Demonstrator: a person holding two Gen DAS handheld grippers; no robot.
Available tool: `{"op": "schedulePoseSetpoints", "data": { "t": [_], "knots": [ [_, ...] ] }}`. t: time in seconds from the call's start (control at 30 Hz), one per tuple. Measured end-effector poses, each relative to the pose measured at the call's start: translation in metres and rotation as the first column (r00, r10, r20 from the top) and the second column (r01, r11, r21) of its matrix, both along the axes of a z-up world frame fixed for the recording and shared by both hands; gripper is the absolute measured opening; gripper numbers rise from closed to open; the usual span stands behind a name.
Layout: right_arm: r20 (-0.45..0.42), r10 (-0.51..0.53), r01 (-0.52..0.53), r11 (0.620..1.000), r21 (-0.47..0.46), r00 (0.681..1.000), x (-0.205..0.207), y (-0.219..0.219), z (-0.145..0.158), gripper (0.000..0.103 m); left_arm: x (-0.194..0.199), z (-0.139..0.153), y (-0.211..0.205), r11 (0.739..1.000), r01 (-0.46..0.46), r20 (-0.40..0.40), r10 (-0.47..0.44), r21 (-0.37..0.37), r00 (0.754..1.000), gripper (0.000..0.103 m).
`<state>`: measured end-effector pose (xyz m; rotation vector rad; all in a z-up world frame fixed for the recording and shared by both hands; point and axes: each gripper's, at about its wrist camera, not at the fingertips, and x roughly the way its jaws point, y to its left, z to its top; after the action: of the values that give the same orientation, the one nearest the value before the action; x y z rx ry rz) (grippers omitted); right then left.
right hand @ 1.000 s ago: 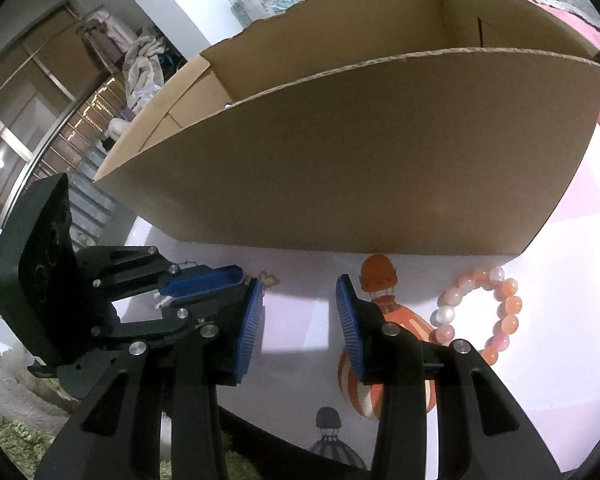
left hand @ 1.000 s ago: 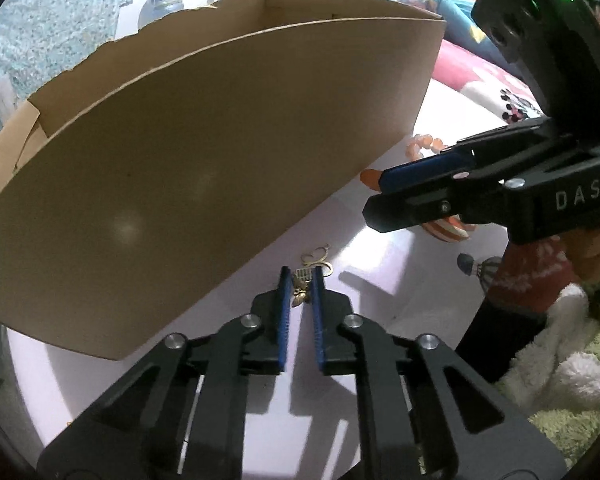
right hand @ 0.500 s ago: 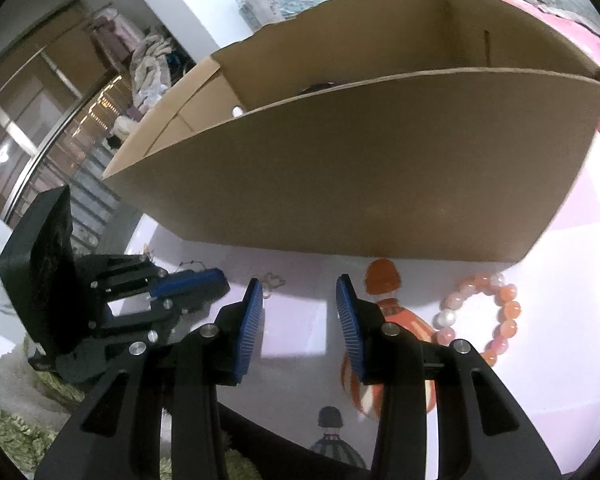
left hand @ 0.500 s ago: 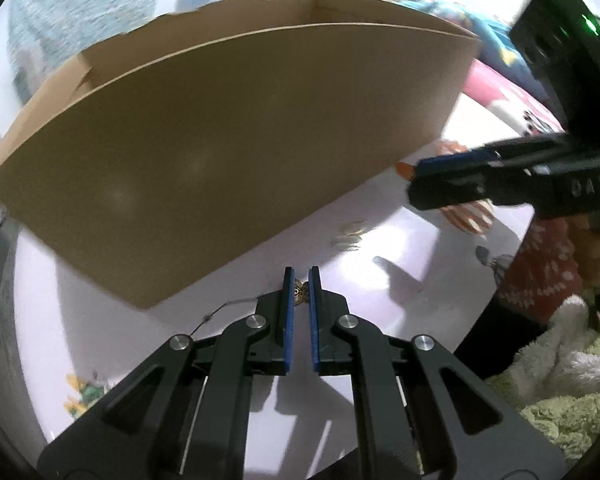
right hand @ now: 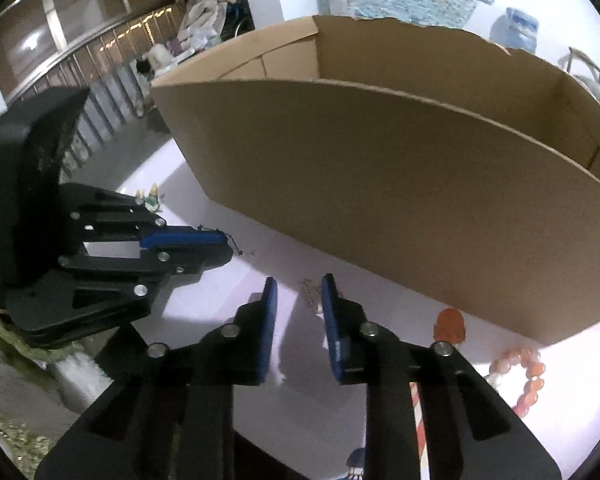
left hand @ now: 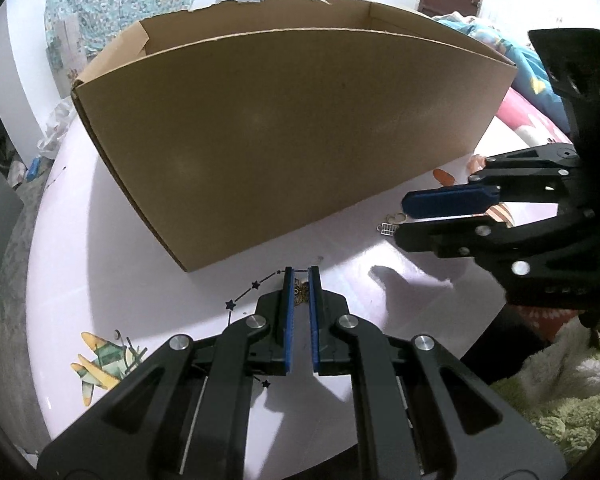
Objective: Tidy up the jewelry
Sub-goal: 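Lift the gold charm with the left tool and carry it over the box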
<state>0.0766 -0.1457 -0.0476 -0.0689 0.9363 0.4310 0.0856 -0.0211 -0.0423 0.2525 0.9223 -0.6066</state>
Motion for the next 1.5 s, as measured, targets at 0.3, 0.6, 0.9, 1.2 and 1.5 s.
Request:
{"op": "schedulePoseSetpoints", "data": {
  "t": [0.3, 0.6, 0.9, 1.2, 1.5],
  "knots": [
    [0.004, 0.042, -0.041, 0.993, -0.110, 0.999, 0.000, 0.008, -0.003, 0.012, 0.000, 0.000, 0.008, 1.000, 0.002, -0.002, -0.002, -0.022, 1.000, 0.006],
    [-0.031, 0.048, -0.052, 0.992, -0.113, 0.998, 0.010, 0.006, 0.001, 0.007, 0.000, 0.002, 0.012, 0.999, 0.005, -0.004, -0.005, -0.036, 1.000, 0.006],
    [-0.015, 0.039, -0.040, 0.994, -0.100, 0.999, 0.005, 0.016, 0.006, 0.006, 0.001, 0.002, 0.012, 0.999, 0.004, -0.008, -0.005, -0.046, 1.000, 0.006],
    [0.030, 0.027, -0.025, 0.997, -0.068, 0.999, -0.013, 0.009, 0.025, 0.006, -0.001, 0.002, 0.015, 0.998, -0.007, -0.005, 0.007, -0.068, 1.000, 0.006],
    [0.087, 0.026, -0.026, 1.000, 0.006, 0.996, -0.027, 0.001, 0.056, 0.006, -0.020, 0.033, 0.026, 0.996, 0.004, 0.064, 0.002, -0.092, 0.998, 0.006]
  ]
}}
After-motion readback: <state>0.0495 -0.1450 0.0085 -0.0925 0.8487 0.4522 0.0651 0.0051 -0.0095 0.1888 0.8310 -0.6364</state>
